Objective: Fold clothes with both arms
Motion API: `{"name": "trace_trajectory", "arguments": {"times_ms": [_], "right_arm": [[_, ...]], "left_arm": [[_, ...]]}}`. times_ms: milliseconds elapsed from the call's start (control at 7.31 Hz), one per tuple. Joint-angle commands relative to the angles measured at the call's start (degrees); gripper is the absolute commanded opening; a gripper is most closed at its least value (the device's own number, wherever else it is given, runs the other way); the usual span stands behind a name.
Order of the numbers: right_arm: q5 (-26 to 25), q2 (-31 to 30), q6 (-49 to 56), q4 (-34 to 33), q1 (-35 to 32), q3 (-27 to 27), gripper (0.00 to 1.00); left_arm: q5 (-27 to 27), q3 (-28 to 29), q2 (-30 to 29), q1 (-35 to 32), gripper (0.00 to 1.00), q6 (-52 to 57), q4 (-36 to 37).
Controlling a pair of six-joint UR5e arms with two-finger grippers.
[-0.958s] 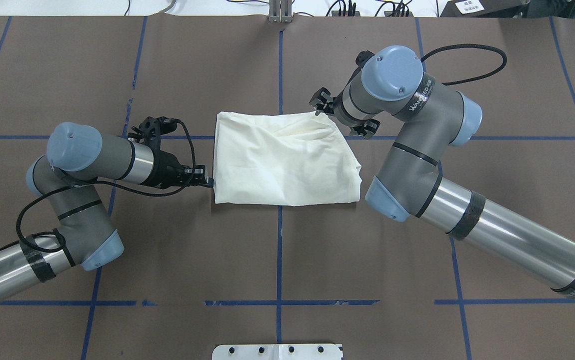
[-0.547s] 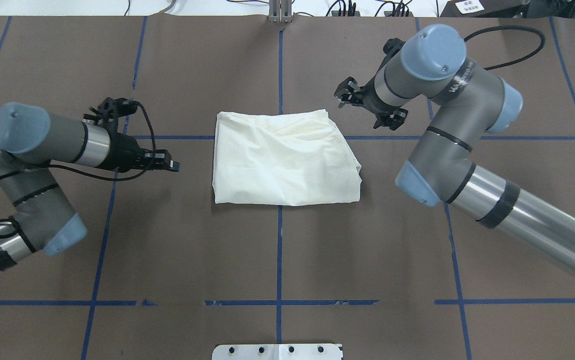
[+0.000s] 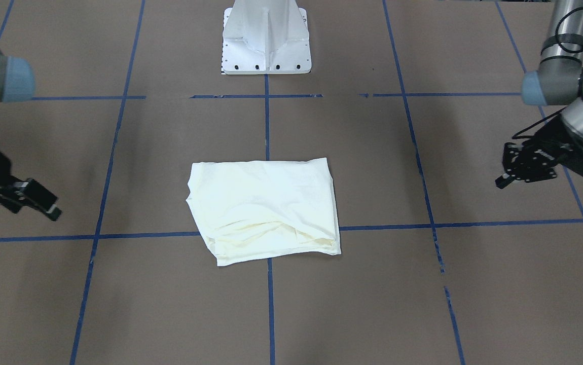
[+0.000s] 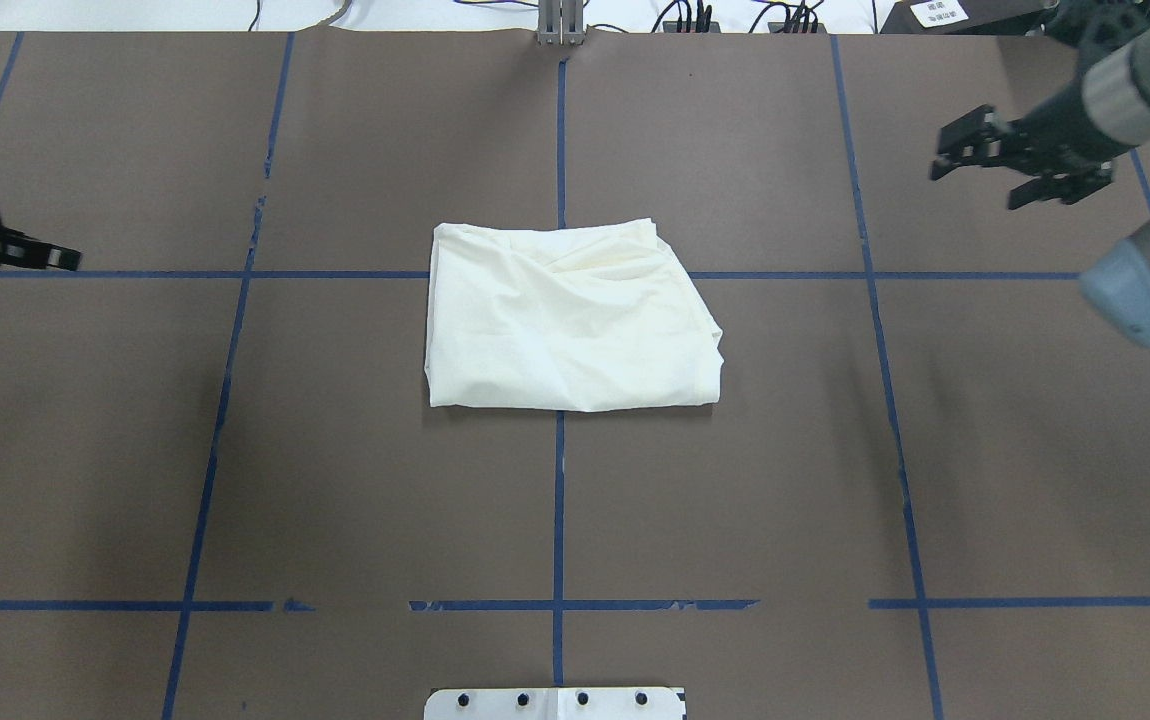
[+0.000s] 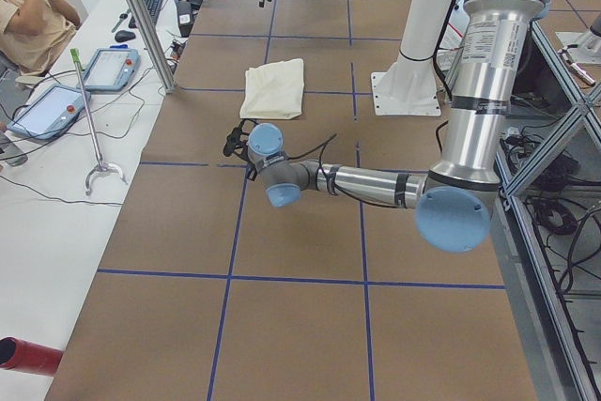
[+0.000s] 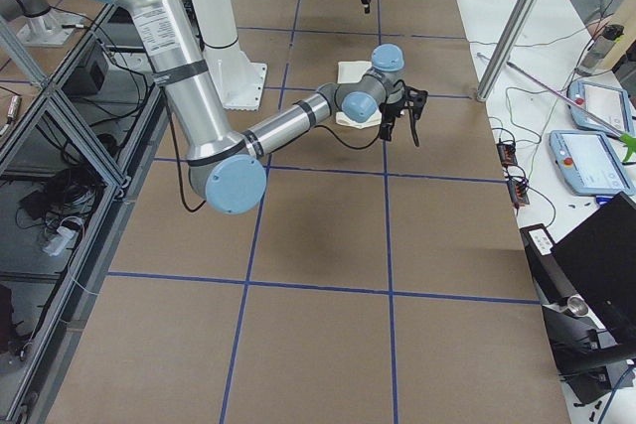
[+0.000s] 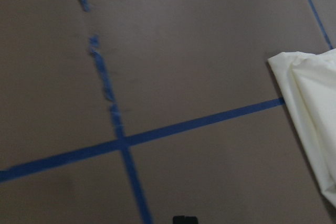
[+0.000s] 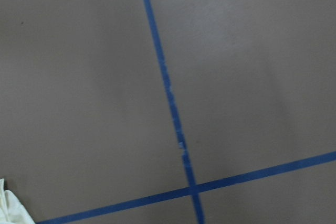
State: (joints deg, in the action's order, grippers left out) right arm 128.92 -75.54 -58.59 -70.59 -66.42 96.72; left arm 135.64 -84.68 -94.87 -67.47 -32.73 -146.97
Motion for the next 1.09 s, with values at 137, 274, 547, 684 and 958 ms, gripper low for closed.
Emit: {"name": "trace_trajectory", "arguments": {"times_ms": [137, 274, 547, 684, 958], "right_arm": [[2.92, -10.03, 31.95, -3.94, -13.45, -0.04, 1.00], [3.00, -13.28, 38.05, -3.94, -14.61, 0.48, 1.00], [2.82, -17.09, 46.08, -4.03, -16.28, 1.10, 1.00], [3.00, -17.44, 46.11, -5.68, -16.38, 1.97, 1.00], [2.22, -19.01, 46.29, -17.69, -15.85, 9.33, 1.00]], "left_arm": [[1.74, 0.04, 1.18, -18.53, 0.00, 35.80, 23.92], [1.30, -0.31, 0.66, -23.19, 0.00, 41.20, 30.01], [0.51, -1.54, 0.48, -25.78, 1.00, 41.52, 37.84], [-1.76, -4.06, 1.09, -26.83, 1.00, 41.35, 46.77], [-8.19, -11.42, 13.14, -26.93, 1.00, 39.50, 49.32]]}}
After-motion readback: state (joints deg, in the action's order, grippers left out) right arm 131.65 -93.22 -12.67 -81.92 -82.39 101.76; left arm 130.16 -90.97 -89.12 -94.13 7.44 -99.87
